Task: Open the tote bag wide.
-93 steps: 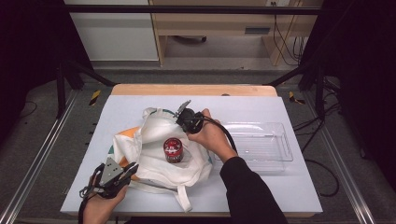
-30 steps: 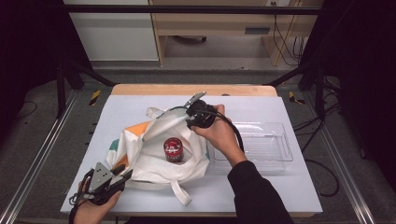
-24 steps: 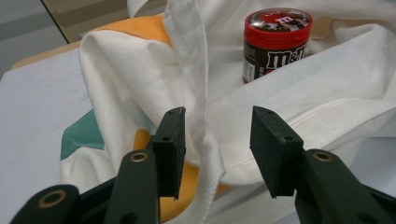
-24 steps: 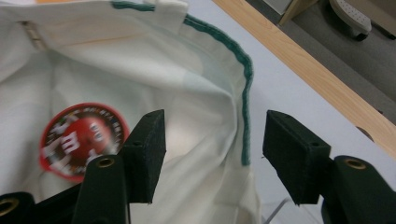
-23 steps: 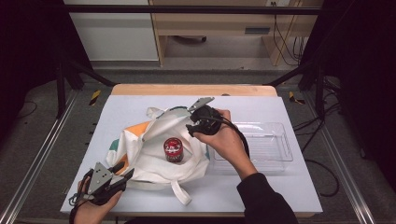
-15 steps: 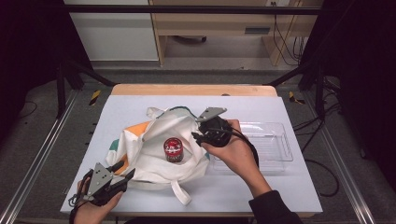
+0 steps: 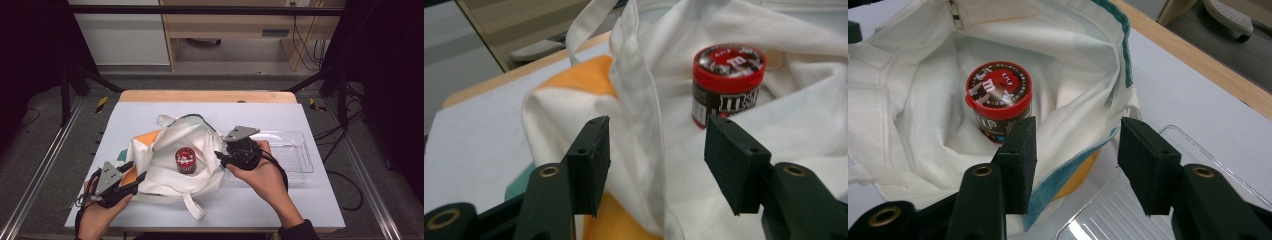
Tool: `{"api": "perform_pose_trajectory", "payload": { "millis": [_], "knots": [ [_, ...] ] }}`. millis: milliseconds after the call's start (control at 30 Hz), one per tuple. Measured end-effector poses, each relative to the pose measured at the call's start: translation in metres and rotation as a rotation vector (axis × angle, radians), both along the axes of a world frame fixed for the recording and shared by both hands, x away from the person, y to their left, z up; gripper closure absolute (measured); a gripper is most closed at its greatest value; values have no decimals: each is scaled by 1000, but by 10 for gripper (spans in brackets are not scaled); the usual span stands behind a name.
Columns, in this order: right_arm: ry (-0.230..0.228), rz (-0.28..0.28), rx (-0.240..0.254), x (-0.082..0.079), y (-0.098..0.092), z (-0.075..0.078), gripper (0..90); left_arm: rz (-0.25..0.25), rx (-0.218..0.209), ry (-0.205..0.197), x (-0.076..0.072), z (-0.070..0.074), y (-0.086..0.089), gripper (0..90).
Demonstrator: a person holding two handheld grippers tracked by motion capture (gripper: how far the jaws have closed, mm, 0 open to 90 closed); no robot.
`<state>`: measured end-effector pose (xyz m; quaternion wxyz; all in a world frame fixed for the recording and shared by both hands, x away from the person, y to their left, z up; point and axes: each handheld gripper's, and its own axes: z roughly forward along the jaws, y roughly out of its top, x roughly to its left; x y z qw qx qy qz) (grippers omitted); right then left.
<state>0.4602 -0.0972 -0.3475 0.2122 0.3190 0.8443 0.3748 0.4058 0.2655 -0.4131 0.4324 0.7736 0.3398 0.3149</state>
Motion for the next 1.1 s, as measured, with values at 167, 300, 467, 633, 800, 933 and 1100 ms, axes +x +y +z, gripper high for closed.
{"api": "perform_pose_trajectory", "payload": {
  "millis": [167,300,467,633,800,933,1100],
  "knots": [
    [-6,11,5,-7,0,-6,502,-22,34,-19,28,18,-15,413],
    [7,11,11,-6,3,-12,488,-45,36,-19,45,24,-24,403],
    [16,-5,3,4,7,-13,483,-51,37,12,59,21,-27,382],
    [56,-26,-34,6,10,-25,507,-71,51,23,65,16,-29,395],
    [56,-16,-40,-3,10,-35,653,-71,25,46,73,13,-24,486],
    [53,-17,-61,-11,9,-40,745,-57,54,43,78,12,-20,616],
    [71,-34,-44,-24,5,-49,840,-31,59,78,81,10,-16,720]
  ]
}}
